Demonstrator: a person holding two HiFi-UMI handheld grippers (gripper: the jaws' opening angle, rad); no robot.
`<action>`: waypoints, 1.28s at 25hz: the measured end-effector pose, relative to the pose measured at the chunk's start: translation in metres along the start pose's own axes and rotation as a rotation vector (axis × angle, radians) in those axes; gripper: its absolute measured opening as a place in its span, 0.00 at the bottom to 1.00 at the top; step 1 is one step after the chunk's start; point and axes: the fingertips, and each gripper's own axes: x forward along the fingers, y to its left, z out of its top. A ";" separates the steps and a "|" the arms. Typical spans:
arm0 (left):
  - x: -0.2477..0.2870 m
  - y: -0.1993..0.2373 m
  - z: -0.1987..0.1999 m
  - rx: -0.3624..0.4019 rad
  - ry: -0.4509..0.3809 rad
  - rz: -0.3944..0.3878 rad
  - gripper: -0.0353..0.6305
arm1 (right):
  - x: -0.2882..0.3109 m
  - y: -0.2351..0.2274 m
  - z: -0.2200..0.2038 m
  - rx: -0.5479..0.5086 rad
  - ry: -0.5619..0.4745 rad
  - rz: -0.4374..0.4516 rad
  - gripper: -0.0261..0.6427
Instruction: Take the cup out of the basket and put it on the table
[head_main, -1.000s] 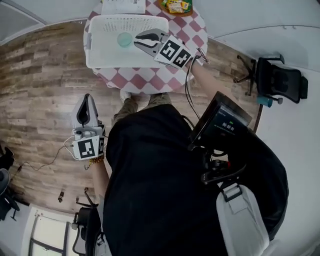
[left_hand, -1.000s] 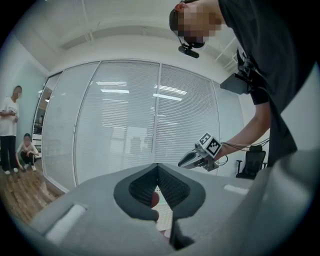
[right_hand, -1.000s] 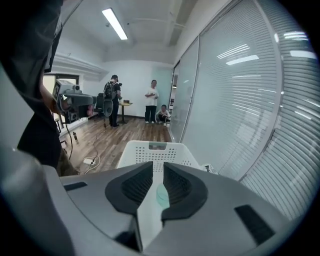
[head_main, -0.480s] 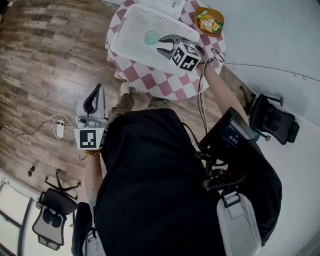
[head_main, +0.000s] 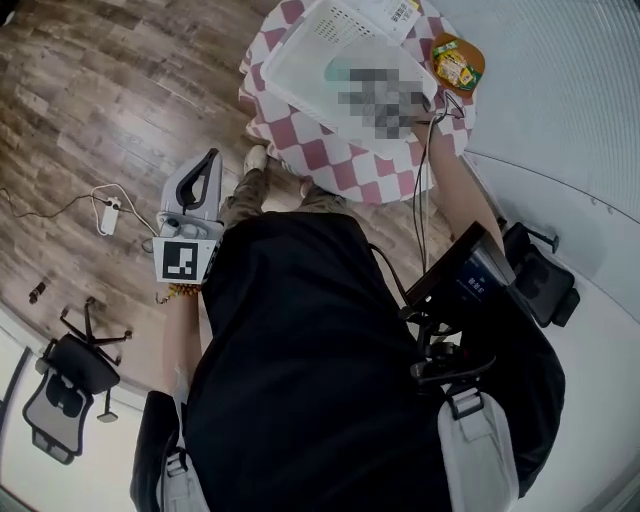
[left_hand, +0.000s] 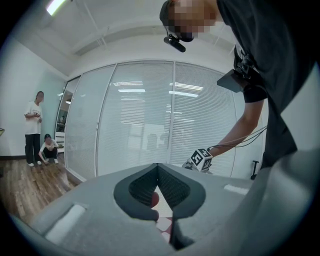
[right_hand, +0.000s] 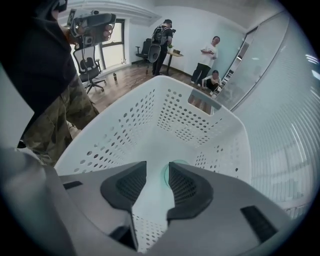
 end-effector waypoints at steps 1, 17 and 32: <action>-0.002 0.001 -0.002 -0.002 -0.002 0.007 0.05 | 0.005 0.000 -0.001 -0.008 0.012 0.008 0.26; -0.013 0.007 -0.017 -0.005 0.018 0.049 0.05 | 0.045 -0.015 -0.019 -0.059 0.123 0.018 0.26; -0.016 0.007 -0.017 -0.007 0.030 0.061 0.05 | 0.065 -0.009 -0.040 -0.041 0.198 0.036 0.25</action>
